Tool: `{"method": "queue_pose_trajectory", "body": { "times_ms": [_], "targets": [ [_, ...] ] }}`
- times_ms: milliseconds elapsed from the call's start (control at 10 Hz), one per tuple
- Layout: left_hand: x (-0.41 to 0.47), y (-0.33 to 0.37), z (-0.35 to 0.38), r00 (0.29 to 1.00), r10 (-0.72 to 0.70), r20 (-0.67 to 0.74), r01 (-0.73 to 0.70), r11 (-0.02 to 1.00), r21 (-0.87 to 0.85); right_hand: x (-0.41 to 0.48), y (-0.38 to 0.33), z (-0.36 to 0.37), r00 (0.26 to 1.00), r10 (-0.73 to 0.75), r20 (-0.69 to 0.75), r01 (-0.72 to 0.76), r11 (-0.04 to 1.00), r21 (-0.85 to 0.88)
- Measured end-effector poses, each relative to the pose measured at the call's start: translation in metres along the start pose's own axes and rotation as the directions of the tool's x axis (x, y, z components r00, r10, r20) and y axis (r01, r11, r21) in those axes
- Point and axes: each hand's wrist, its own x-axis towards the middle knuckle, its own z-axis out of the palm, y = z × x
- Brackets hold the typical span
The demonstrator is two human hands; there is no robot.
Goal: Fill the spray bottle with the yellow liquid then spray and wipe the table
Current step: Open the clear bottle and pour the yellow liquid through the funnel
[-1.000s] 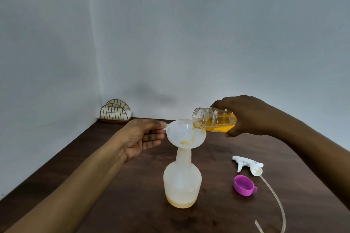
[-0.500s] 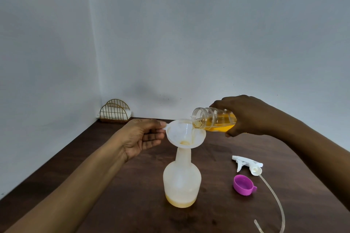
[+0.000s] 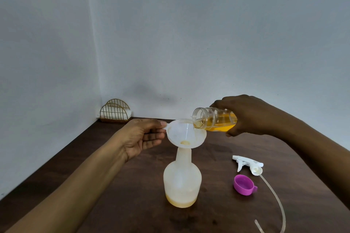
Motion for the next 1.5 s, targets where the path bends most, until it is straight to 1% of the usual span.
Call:
{"method": "queue_pose_trajectory", "body": {
  "times_ms": [1500],
  "targets": [
    [-0.0003, 0.0003, -0.0002, 1.0, 0.004, 0.0, -0.004, 1.0, 0.003, 0.0016, 0.0001, -0.0029, 1.0, -0.017, 0.009, 0.017, 1.0, -0.012]
  ]
}}
